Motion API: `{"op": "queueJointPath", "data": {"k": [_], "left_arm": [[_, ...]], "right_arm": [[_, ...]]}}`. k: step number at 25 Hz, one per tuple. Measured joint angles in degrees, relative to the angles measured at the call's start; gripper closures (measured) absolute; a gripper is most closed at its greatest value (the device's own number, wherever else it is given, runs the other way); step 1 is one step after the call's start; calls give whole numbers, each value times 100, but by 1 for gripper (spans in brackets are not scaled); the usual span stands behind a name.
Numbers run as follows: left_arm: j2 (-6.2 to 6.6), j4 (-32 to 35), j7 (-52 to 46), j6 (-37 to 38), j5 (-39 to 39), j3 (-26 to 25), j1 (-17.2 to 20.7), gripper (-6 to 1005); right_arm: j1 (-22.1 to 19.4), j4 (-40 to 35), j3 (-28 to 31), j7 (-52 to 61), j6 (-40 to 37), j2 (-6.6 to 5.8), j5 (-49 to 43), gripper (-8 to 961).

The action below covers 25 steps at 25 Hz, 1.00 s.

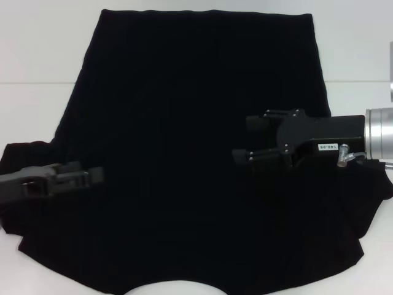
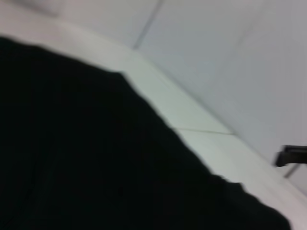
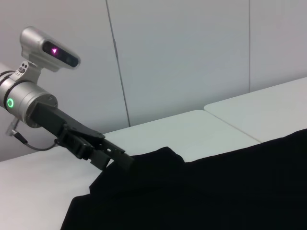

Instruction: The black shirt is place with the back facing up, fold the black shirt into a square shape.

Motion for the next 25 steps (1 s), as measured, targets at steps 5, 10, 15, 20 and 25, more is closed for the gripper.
{"op": "queueJointPath", "data": {"k": [5, 10, 15, 20, 25], "left_arm": [[57, 492, -1032, -159, 553, -305, 53, 67], [176, 850, -1843, -171, 911, -641, 118, 67], [239, 1044, -2388, -282, 1500, -744, 96, 66], [266, 1056, -2716, -535, 1907, -715, 20, 66], [301, 1014, -2996, -742, 2182, -702, -66, 66]], "right_arm": [[42, 4, 0, 6, 20, 11, 3, 27], [64, 7, 1, 8, 101, 25, 3, 27], [69, 7, -1, 7, 168, 35, -15, 27], [63, 7, 26, -3, 177, 35, -17, 27], [31, 7, 35, -1, 177, 21, -4, 27]]}}
